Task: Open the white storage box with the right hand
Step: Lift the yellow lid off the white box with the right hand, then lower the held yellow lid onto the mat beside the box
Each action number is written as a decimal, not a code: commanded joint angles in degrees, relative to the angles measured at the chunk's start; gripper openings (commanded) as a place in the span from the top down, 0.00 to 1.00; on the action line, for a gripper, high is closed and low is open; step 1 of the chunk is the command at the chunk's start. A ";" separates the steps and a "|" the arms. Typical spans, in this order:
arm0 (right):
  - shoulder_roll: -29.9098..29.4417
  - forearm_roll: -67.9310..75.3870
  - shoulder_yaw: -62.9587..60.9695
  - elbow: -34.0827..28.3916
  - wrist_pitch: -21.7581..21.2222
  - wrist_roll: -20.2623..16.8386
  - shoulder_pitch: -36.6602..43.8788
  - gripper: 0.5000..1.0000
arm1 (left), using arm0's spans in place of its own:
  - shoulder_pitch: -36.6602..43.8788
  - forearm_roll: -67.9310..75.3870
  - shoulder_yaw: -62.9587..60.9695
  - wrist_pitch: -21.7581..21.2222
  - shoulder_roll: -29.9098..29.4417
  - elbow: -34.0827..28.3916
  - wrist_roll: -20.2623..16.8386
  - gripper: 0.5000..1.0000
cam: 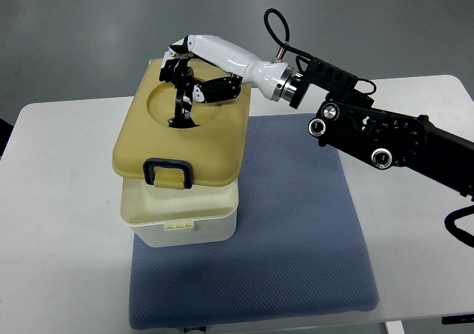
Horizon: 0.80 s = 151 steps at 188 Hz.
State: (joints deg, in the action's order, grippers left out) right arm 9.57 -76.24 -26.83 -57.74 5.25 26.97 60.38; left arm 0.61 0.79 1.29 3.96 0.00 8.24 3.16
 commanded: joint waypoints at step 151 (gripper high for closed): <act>21.55 1.97 -2.97 -0.35 -2.96 6.69 -6.51 1.00 | 0.00 0.00 0.03 0.00 0.00 0.02 0.01 0.00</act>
State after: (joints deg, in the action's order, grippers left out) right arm 29.73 -74.19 -29.86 -58.10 3.12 31.11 55.21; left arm 0.59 0.79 1.32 3.95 0.00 8.24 3.17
